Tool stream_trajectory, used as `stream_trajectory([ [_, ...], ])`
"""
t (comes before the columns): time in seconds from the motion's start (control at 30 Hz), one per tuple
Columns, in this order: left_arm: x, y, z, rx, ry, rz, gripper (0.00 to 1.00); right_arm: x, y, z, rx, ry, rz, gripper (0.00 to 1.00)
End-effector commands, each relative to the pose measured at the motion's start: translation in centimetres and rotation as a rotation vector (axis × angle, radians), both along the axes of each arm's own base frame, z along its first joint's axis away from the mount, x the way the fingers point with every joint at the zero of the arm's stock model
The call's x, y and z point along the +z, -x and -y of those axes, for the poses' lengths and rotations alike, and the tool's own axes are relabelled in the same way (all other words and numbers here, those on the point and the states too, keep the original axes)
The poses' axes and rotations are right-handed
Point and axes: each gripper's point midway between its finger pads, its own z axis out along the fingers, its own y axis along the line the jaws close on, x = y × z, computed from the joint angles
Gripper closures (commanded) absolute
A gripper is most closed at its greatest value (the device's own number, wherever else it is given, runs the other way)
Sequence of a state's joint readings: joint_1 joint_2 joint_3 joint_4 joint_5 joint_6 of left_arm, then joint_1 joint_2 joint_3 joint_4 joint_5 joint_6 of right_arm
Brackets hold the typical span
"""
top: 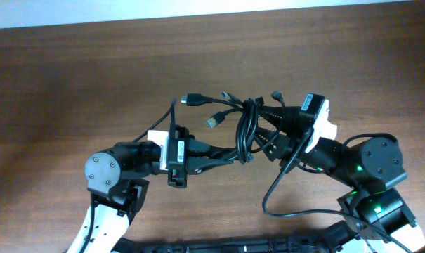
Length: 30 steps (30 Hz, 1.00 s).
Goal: Untangle cables
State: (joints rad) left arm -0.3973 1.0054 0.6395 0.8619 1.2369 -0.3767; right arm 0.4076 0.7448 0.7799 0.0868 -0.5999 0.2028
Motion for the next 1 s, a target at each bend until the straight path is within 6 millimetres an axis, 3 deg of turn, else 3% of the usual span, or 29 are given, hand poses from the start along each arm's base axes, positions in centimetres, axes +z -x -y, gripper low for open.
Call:
stream_trajectory([
  [0.0,0.7,1.2,0.0,-0.045,0.001,0.060,1.00,0.5,-0.4,0.3,-0.032,-0.005,0.007,0.96],
  [0.23,2.5,-2.2,-0.2,0.151,0.102,0.014,1.00,0.0,-0.4,0.2,-0.031,0.005,-0.013,0.96],
  [0.37,4.3,-6.7,-1.6,0.412,0.227,-0.056,1.00,-0.4,-0.5,0.2,-0.031,0.013,-0.029,0.96],
  [0.5,2.9,-12.7,-4.5,0.736,0.289,-0.264,1.00,-0.6,-0.4,0.1,-0.024,0.017,-0.036,0.96],
  [0.7,3.5,-15.5,-8.2,0.933,0.462,-0.421,1.00,-0.6,-0.4,0.1,-0.024,0.019,-0.033,0.96],
  [0.87,4.6,-15.2,-8.8,0.905,0.544,-0.462,1.00,-0.6,-0.4,0.1,-0.024,0.018,-0.033,0.96],
  [0.9,4.6,-15.1,-8.6,0.892,0.536,-0.460,1.00,-0.5,-0.4,0.2,-0.029,0.016,-0.030,0.93],
  [0.93,4.6,-14.7,-7.9,0.858,0.514,-0.454,1.00,-0.5,-0.4,0.2,-0.028,0.016,-0.029,0.56],
  [0.97,4.5,-14.2,-7.2,0.813,0.485,-0.445,1.00,-0.5,-0.4,0.2,-0.028,0.016,-0.030,0.36],
])
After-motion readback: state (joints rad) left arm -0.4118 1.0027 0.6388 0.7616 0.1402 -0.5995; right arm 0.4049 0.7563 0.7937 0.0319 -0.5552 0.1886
